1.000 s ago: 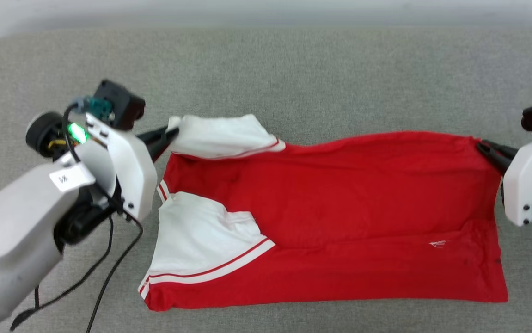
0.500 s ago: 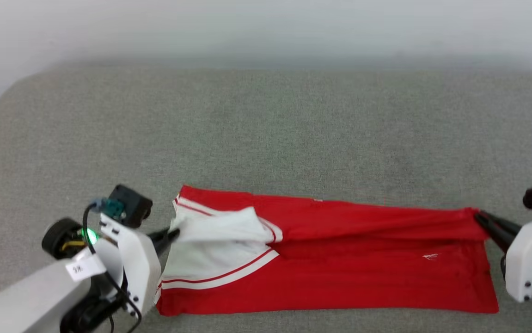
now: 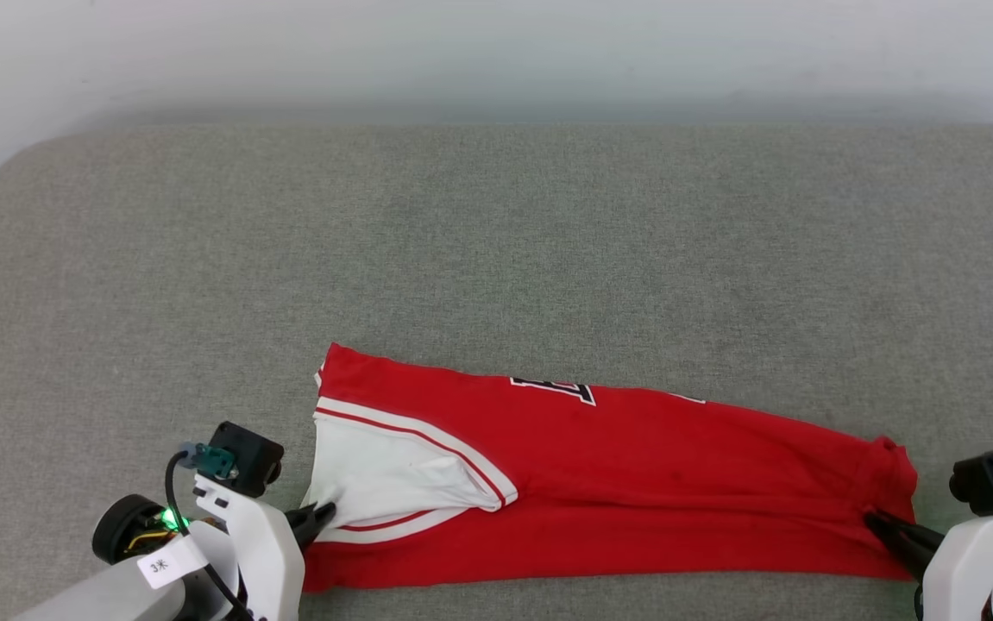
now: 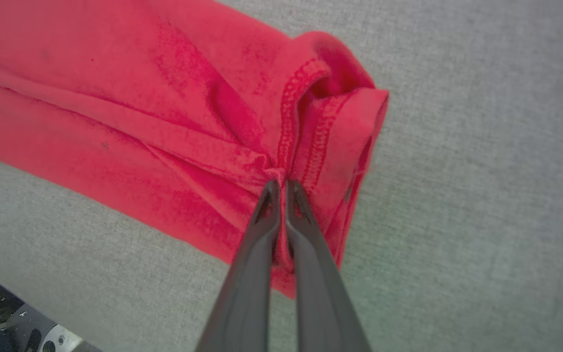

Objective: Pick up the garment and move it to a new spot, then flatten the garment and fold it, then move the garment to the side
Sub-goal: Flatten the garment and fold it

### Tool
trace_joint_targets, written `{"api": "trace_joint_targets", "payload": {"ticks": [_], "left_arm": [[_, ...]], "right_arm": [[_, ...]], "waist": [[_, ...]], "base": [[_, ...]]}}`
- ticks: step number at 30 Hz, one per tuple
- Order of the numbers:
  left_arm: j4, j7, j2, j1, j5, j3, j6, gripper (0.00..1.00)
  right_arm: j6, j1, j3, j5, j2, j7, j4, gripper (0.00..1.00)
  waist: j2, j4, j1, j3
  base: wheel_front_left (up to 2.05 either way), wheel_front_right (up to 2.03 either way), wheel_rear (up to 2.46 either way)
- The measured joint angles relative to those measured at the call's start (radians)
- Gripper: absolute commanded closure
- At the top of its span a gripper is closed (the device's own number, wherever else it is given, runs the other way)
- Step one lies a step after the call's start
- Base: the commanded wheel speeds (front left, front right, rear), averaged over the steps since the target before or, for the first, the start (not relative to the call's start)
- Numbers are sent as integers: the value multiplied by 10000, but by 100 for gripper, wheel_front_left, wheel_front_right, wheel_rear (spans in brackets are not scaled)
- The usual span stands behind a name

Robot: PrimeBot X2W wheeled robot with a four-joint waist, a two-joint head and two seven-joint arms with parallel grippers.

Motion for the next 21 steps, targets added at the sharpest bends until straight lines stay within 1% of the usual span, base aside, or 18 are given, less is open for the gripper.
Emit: {"api": "trace_joint_targets", "payload": {"ticks": [4,5,6,7,11,13,17,21], "left_arm": [[284,-205,-182,86,-6,-2,-27,100],[345,-309,-192,87,4,19,-12,97],[397,-431,-213,94,8,54,23,56],[428,-575,-247,110,31,86,75,0],[393,-1346,-349,286,274,278,449,0],[286,-1839,-364,374,387,443,729,0],[67,-2809,-382,578,702,777,1490,0],[-186,-3639,-466,831,961,1187,2330,0]], "right_arm": [[0,131,-67,-90,132,-10,138,100],[0,131,-88,-109,157,-38,142,100],[0,131,-144,-105,205,-111,140,64],[0,129,-198,-105,255,-190,132,0],[0,128,-414,-150,265,-470,-144,0],[0,135,-543,-119,209,-523,-430,0],[0,206,-1062,138,-84,-380,-1076,0],[0,345,-1484,405,-481,215,-1484,0]], "waist": [[0,-16,0,99],[-1,-22,1,98],[-1,-32,1,85],[0,-43,1,58],[0,-72,1,-145],[0,-70,1,-265],[0,-46,1,-477],[-1,15,1,-578]], "base": [[0,0,0],[0,0,0],[0,0,0],[0,0,0],[0,0,0],[0,0,0],[0,0,0],[0,0,0]]}}
